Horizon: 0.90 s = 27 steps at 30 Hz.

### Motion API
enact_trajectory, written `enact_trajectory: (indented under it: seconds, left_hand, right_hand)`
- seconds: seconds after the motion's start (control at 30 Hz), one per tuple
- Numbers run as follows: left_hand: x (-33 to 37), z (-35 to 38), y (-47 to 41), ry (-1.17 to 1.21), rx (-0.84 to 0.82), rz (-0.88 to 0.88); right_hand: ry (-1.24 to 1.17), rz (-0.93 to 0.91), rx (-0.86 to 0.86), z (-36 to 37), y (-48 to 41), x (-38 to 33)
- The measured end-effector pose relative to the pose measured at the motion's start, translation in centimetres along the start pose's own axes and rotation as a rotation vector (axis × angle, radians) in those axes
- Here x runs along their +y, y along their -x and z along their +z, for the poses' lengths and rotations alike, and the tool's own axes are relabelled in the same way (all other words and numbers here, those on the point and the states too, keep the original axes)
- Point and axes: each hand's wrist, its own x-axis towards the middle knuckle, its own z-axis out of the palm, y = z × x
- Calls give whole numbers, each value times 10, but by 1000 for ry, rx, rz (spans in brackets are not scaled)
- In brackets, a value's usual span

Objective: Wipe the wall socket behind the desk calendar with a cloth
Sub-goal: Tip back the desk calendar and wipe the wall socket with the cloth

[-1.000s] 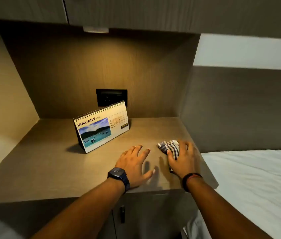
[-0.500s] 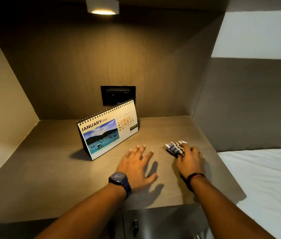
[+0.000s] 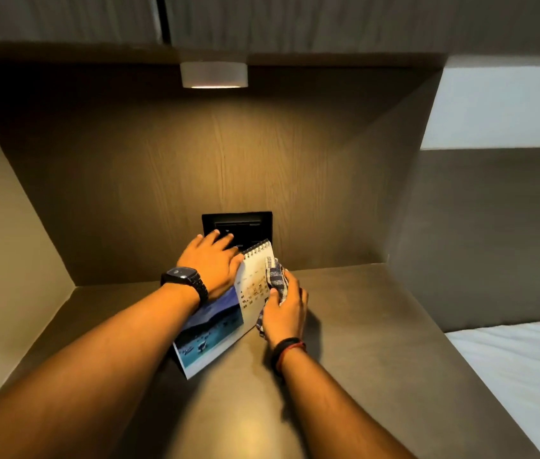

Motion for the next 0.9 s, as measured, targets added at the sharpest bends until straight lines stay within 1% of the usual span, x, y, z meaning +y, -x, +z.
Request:
enact_trajectory:
  seconds: [0.17, 0.27, 0.4, 0.47, 0.53, 0.57, 0.67, 0.83, 0.9]
  left_hand:
    - [-1, 10, -2, 33, 16, 34]
    - [-2, 11, -1, 52, 23, 40]
    - [-3, 11, -2, 28, 3, 73]
    - [-3, 10, -2, 37, -16, 76]
    - [-4, 9, -1, 37, -22, 78]
    - [-3, 9, -1, 37, -23, 79]
    - [-3, 8, 0, 35, -20, 79]
    - [-3, 7, 0, 3, -24, 68]
    - [-2, 6, 0, -2, -31, 59]
  right_hand:
    - [17, -7, -31, 34, 3, 8]
    - [-23, 25, -19, 50, 22, 10]
    - [3, -26, -44, 49, 39, 22]
    - [12, 58, -39, 44, 28, 21]
    - [-55, 167, -8, 40, 14, 10]
    - [-92, 187, 14, 40, 9, 3]
    - [-103, 149, 35, 46, 12, -11]
    - [-44, 63, -74, 49, 53, 5]
    - [-3, 79, -100, 43, 51, 10]
